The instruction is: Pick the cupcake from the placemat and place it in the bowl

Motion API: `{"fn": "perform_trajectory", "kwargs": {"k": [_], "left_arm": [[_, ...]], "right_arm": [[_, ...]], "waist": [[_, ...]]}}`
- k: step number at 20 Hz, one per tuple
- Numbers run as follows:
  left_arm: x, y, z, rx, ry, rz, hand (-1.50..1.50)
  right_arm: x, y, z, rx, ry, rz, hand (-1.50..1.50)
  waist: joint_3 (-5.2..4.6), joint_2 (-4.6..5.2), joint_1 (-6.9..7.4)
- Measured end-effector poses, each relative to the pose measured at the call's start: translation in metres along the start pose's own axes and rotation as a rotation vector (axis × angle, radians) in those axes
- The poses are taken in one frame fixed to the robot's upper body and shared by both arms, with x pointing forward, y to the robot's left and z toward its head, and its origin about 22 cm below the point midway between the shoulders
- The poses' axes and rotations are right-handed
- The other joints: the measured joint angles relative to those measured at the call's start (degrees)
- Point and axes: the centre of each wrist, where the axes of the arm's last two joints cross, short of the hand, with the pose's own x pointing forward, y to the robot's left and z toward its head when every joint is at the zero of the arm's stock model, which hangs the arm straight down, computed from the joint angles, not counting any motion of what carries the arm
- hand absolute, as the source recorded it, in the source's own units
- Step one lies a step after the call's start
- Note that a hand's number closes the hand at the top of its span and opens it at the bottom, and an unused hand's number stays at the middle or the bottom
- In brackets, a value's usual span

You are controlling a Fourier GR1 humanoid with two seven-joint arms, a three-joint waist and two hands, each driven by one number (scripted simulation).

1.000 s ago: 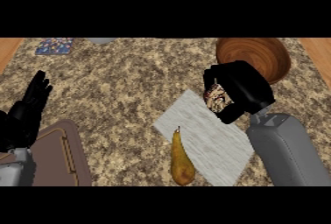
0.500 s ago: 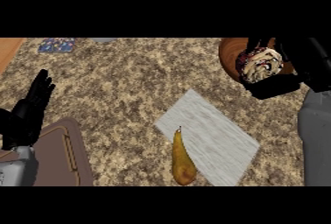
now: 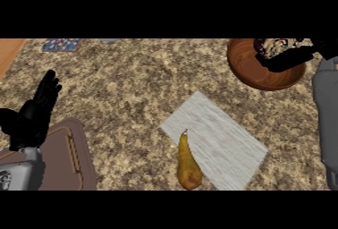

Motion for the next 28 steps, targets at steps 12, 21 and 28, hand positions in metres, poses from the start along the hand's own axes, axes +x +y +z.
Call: {"fn": "perform_trajectory", "kwargs": {"k": [12, 21, 28], "left_arm": [[0.010, -0.004, -0.007, -0.026, -0.020, 0.002, 0.00], [0.016, -0.010, -0.012, -0.042, -0.035, 0.009, 0.00], [0.019, -0.011, -0.012, -0.043, -0.037, 0.010, 0.00]], "right_arm": [[-0.076, 0.029, -0.040, -0.014, 0.029, -0.021, 1.50], [-0.118, 0.041, -0.027, 0.211, 0.232, 0.069, -1.50], [-0.136, 0.027, -0.020, 0.158, 0.181, -0.251, -1.50]], "waist": [[0.06, 0.68, 1.67], [0.12, 1.32, 2.91], [0.24, 1.37, 2.89]]}}
